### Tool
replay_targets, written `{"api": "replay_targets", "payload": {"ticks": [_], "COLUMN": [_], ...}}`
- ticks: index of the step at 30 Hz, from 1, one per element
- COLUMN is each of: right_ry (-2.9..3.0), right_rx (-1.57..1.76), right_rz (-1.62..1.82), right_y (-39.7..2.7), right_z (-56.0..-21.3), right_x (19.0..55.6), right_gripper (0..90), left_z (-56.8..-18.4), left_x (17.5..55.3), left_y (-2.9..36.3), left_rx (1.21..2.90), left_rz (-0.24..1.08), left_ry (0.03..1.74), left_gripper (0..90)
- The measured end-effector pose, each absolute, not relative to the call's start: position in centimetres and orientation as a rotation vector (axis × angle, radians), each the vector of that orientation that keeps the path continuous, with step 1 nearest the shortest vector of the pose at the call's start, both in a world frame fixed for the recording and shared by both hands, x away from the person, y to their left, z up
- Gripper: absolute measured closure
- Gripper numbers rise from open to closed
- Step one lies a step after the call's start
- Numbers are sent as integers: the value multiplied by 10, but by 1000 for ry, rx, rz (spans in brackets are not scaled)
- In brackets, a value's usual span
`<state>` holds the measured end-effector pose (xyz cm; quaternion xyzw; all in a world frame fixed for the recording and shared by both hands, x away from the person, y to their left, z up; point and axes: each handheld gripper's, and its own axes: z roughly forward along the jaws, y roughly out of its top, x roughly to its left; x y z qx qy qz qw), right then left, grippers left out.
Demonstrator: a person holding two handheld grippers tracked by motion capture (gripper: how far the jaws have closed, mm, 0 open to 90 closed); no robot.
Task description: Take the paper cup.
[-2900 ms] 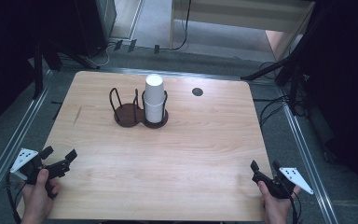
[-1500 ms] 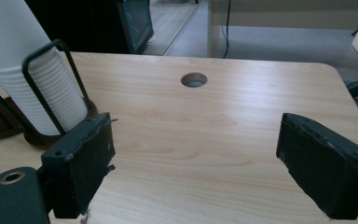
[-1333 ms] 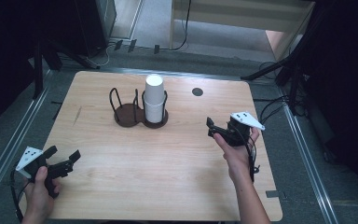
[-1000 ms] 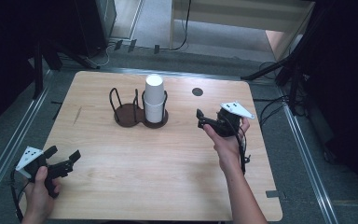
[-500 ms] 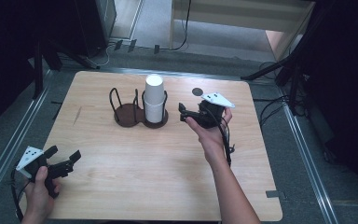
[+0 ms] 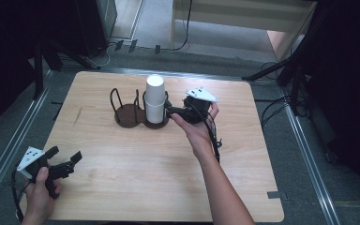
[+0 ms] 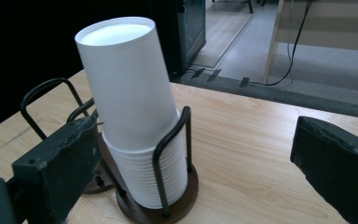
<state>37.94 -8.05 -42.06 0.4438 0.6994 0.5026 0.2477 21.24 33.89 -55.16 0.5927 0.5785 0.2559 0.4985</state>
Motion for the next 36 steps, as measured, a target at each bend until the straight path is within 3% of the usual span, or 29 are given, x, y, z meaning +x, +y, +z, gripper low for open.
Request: {"api": "replay_targets", "payload": {"ticks": [26, 36], "right_ry": [1945, 1911], "right_rx": [1191, 1236], "right_rz": [1413, 1400], "right_y": [-25, -6], "right_z": [-423, -420], "right_x": [393, 407], "right_gripper": [19, 110], "left_z": [-552, -552], "left_x": [213, 213], "left_y": [337, 337], "left_rx": [1457, 1456], "left_rz": [623, 618], "left_ry": [1391, 1387], "left_gripper": [0, 0]}}
